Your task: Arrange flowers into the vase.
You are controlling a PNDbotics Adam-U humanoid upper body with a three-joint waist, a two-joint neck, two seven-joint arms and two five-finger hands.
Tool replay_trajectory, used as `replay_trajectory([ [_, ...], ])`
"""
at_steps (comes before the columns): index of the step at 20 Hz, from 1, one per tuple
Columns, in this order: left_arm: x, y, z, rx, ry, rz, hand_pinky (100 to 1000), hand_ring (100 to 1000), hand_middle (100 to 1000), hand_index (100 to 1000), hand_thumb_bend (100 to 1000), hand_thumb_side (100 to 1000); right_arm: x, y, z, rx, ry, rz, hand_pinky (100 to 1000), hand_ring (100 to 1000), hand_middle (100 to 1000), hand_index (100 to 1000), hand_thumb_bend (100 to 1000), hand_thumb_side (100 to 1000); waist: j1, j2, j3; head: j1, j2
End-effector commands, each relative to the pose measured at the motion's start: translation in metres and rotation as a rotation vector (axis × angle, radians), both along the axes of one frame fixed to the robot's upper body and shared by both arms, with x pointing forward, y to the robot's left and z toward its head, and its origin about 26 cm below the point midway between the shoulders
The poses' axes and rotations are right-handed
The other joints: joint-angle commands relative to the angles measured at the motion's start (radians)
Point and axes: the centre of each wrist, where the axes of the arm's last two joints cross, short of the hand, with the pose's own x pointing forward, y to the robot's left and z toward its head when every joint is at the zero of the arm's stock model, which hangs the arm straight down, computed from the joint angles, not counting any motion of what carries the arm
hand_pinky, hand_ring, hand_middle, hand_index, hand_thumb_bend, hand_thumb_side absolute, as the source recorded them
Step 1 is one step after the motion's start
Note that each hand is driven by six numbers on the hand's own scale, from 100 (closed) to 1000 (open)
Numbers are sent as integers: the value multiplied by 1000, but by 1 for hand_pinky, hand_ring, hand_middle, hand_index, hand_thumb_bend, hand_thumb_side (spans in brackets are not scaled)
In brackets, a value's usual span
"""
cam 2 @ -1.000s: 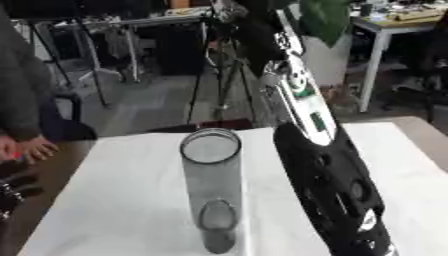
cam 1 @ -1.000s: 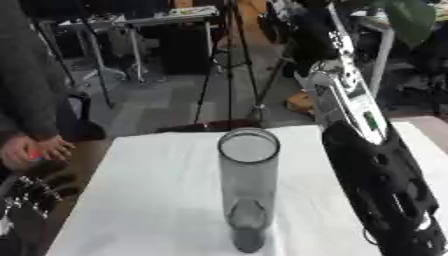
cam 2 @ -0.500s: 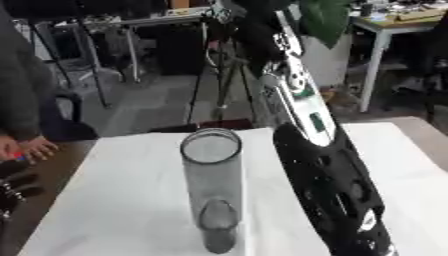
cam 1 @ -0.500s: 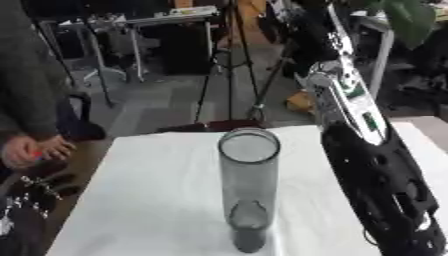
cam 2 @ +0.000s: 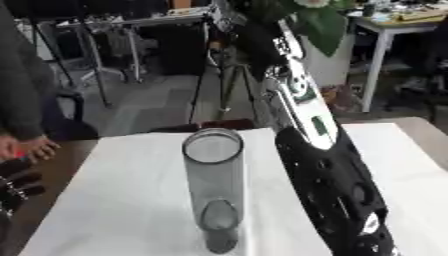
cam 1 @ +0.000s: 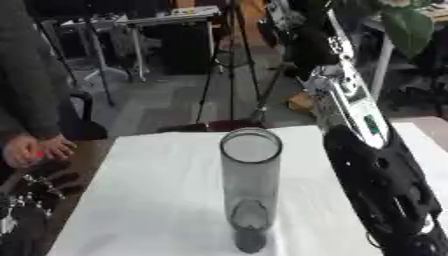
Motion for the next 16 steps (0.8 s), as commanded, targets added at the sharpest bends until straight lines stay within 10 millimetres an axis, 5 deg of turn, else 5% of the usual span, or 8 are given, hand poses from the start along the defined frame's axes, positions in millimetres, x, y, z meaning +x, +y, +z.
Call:
replay_trajectory([
  [1, 2, 1, 7, 0, -27, 3, 687, 716, 726, 790, 1000, 865, 1, 0, 4, -35, -21, -6, 100, 100, 100, 115, 219, 151, 4, 6, -2, 5, 9],
  [16, 1, 2, 6, -3, -23, 11, 688, 714, 724, 787, 1000, 866, 12, -3, -20, -86, 42, -20, 100, 100, 100, 114, 228, 160, 8, 11, -5, 11, 13],
])
